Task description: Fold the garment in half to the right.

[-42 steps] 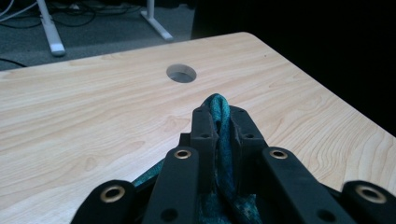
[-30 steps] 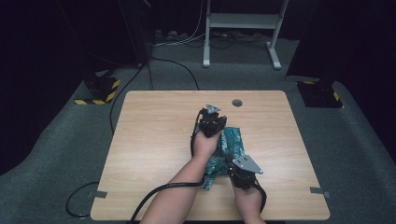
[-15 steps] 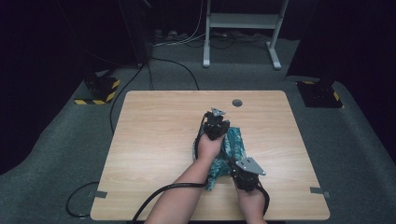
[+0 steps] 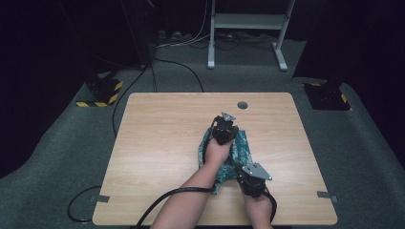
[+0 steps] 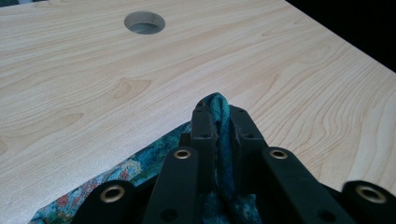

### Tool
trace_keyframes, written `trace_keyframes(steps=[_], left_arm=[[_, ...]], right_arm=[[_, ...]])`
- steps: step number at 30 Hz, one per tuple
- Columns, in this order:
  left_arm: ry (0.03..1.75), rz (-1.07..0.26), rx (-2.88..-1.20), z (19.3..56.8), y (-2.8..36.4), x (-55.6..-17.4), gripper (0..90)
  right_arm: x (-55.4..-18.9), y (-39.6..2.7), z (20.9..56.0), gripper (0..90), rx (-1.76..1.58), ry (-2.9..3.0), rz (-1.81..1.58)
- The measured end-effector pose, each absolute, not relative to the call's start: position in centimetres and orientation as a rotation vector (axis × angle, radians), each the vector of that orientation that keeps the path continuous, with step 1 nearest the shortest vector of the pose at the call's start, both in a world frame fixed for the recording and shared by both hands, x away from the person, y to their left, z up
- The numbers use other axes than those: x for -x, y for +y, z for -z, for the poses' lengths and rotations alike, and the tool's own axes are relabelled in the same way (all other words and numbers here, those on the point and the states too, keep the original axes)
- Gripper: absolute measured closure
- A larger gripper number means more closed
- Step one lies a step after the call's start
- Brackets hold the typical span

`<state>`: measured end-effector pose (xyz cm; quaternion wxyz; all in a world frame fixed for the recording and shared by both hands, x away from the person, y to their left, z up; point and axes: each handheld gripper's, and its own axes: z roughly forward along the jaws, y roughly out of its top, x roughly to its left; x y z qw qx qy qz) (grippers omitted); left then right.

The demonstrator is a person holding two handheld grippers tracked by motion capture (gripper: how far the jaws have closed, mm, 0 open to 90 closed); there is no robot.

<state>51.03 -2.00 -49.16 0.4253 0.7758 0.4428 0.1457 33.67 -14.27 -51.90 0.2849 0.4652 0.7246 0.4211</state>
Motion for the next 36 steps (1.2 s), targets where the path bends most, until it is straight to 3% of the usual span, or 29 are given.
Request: trace_keyframes(steps=[26,28,36], left_arm=[[1.133,-0.353,-2.014,50.9,-3.9,-51.3,75.8],[1.134,-0.350,-2.018,51.0,-4.0,-51.3,72.8],[1.126,-0.312,-2.034,51.0,-4.3,-51.5,47.3]], right_arm=[[-34.5,-15.1,53.9,80.8,-1.300,2.053,-0.997],[-34.6,-15.2,54.0,80.0,-1.308,2.058,-0.994],[-34.6,-15.4,54.0,74.3,-1.317,2.055,-0.997]])
